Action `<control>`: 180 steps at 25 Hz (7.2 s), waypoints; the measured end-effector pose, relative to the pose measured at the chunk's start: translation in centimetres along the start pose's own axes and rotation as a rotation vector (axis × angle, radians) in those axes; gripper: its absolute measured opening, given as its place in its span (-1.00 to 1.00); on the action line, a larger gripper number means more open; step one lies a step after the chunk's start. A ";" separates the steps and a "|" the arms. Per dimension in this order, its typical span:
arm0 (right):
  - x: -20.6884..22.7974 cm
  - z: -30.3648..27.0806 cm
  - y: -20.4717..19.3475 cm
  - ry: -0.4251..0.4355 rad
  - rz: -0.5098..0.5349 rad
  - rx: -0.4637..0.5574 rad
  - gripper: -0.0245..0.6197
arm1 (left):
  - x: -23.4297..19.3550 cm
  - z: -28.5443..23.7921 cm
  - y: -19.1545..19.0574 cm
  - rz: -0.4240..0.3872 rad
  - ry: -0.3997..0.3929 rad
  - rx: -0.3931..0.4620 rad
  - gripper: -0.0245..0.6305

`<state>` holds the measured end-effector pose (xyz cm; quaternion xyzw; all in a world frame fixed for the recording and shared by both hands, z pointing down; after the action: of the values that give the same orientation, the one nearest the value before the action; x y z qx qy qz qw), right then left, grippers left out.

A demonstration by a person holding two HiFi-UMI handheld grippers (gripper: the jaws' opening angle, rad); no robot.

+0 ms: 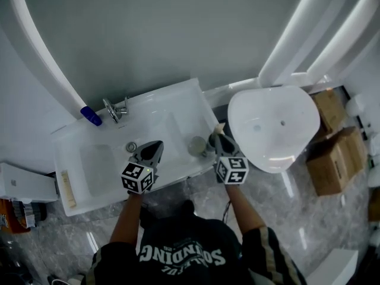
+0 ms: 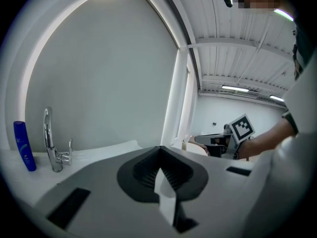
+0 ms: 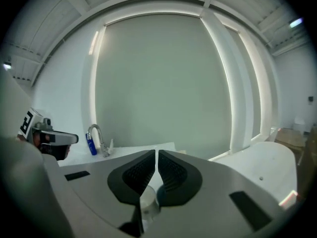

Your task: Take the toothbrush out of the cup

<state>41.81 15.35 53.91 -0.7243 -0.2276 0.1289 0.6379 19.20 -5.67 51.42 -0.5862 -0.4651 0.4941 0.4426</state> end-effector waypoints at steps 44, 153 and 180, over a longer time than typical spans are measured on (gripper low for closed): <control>-3.6 -1.1 6.0 0.023 0.133 0.010 -0.56 | -3.9 7.7 -0.6 0.019 0.102 0.009 -0.93; -38.6 -7.2 0.9 0.575 0.115 -0.008 -0.93 | -16.2 31.7 1.0 -0.021 0.491 0.086 -0.93; -32.9 -6.1 1.7 0.486 0.114 0.032 -0.94 | -14.6 26.3 1.0 -0.010 0.443 0.063 -0.93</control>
<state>16.63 -6.33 49.74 -0.7356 -0.0244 -0.0099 0.6769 -7.87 -18.61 49.75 -0.6640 -0.3437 0.3655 0.5544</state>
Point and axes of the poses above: the fingertips, and each gripper's own axes: z backward along the fingers, x to its right, y out of its top, the point moved 9 cm from there along z, backward along the fingers, and after that the axes turned 9 degrees about x, right-handed, at the moved point
